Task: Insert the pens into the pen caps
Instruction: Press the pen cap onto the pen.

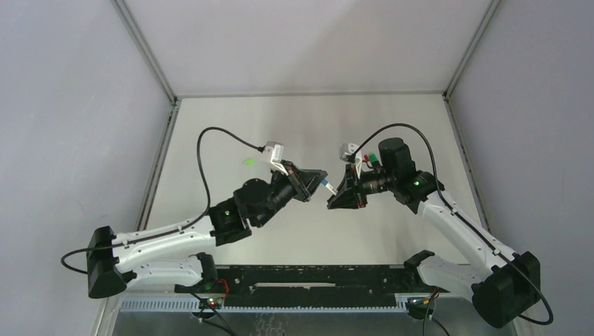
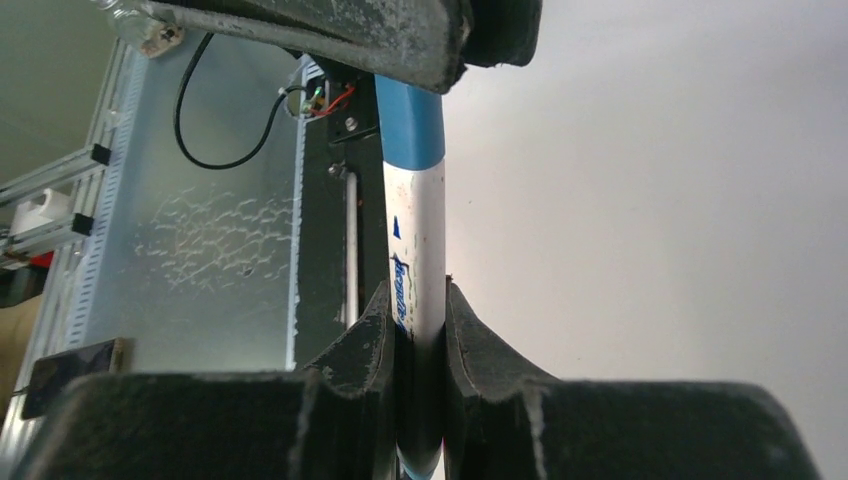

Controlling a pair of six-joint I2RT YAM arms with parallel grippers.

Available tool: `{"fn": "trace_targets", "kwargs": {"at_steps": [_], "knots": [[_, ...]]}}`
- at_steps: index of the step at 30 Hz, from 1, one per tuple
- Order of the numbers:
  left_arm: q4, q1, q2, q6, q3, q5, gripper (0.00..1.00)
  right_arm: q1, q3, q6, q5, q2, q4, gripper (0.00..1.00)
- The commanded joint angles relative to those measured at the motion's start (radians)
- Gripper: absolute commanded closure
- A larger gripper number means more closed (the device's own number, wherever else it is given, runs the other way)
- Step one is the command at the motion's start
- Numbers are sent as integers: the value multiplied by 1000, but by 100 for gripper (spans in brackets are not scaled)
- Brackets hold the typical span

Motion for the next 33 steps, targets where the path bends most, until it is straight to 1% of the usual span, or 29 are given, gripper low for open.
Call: {"fn": "trace_targets", "kwargs": {"at_steps": [1,3,4,6,7,8,9,11,12,15,16,17,19,20,21,22,24,26,28,30,33], "knots": [[-259,-152,82,-73,-42,35,100,-18,77,26,37,-12,118,100],[-200,-156,80,-123,-72,104,100,-14,74,8,2,-18,119,100],[-170,-155,77,-157,-90,141,100,-1,76,-25,25,-24,101,100],[-126,-151,70,-199,-99,222,100,31,92,-113,129,-27,42,100],[-110,-148,68,-226,-104,262,100,35,95,-128,149,-26,36,100],[-93,-145,67,-234,-109,297,100,35,96,-134,130,-25,33,100],[-73,-143,64,-235,-119,331,100,28,96,-131,73,-25,31,100],[-25,-140,53,-217,-148,400,100,4,93,-112,-115,-21,39,100],[-14,-140,47,-195,-162,430,100,-5,91,-99,-174,-19,48,100],[-9,-146,58,-119,-197,499,100,-42,71,-24,-221,-20,123,100],[-19,-146,73,-109,-206,502,100,-48,67,-7,-185,-25,136,100],[-28,-147,96,-108,-207,494,100,-45,65,-6,-119,-37,136,100],[-60,-152,158,-121,-180,463,100,-36,64,-4,83,-49,135,100],[-101,-156,190,-120,-145,436,100,-35,65,-7,158,-49,131,100],[-141,-162,219,-120,-111,405,100,-35,65,-15,198,-49,125,100],[-156,-164,242,-121,-87,383,100,-34,65,-24,197,-47,119,100],[-162,-161,232,-132,-73,309,100,-26,65,-52,122,-42,105,100],[-162,-145,174,-136,-81,239,99,-6,65,-113,87,-30,72,100],[-146,-120,83,-147,-113,171,95,6,67,-189,57,-20,28,100],[-100,-91,-20,-163,-166,121,83,11,69,-225,56,-15,6,100],[-16,-54,-147,-167,-227,92,75,10,69,-238,63,-15,-3,100]]}}
